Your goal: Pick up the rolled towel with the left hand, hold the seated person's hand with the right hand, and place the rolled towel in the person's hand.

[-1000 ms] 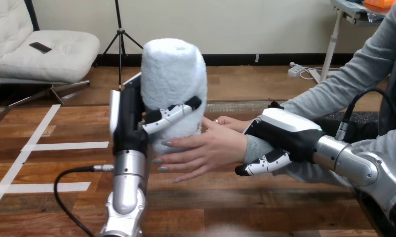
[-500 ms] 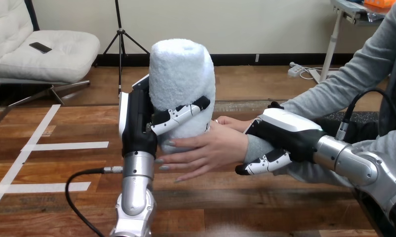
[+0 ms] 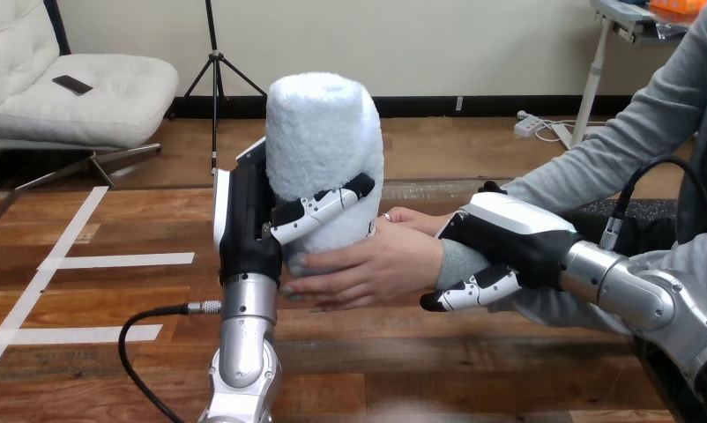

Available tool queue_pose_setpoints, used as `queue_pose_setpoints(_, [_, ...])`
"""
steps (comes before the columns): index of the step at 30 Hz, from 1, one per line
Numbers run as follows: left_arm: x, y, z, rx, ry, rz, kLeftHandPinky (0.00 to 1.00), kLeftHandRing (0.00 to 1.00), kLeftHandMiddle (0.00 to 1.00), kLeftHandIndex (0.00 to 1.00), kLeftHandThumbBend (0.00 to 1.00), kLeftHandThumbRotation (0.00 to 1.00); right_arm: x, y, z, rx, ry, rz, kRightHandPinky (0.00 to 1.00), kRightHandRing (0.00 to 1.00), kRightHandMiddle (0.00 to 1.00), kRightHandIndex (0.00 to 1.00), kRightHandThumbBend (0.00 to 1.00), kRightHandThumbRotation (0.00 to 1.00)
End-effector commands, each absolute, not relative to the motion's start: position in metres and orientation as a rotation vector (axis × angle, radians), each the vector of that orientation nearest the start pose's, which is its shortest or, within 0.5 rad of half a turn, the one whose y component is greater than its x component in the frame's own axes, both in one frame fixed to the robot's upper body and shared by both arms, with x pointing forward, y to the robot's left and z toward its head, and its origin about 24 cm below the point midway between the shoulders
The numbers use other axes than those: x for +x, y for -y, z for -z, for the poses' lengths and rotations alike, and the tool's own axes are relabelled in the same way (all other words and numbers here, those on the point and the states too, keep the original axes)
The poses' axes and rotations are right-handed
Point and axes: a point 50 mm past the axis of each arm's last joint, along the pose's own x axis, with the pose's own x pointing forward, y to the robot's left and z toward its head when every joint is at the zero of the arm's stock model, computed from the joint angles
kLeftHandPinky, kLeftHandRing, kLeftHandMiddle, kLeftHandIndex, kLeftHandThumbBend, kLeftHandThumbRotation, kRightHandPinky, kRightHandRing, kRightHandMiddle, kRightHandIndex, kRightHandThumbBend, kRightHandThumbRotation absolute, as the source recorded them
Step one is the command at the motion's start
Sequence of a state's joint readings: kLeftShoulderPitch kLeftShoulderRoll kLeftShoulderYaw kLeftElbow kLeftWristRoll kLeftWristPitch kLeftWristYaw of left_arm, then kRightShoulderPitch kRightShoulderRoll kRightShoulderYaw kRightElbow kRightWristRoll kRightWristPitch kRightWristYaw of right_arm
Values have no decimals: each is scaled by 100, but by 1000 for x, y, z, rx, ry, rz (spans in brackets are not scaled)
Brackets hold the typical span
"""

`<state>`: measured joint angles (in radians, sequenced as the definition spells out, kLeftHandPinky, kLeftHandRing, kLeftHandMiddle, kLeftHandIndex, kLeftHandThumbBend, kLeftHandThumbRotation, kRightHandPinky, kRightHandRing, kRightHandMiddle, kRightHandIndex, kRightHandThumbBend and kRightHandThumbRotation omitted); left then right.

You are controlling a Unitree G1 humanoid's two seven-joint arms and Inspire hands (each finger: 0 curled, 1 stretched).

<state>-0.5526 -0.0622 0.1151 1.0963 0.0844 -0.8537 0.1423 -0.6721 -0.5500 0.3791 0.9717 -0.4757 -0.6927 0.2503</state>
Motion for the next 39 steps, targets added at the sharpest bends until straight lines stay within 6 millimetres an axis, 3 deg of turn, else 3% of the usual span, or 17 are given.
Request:
queue_pose_setpoints(1, [333,-79,-61,-78,378,76,33,37,40,42,63,0,358,181,-104,-1122,286,-647,19,22,27,28,63,42])
queue_pose_setpoints(39, [329,-66,-55,-108,346,118,32,37,40,42,63,0,360,178,-108,-1117,286,-637,19,22,27,28,63,42])
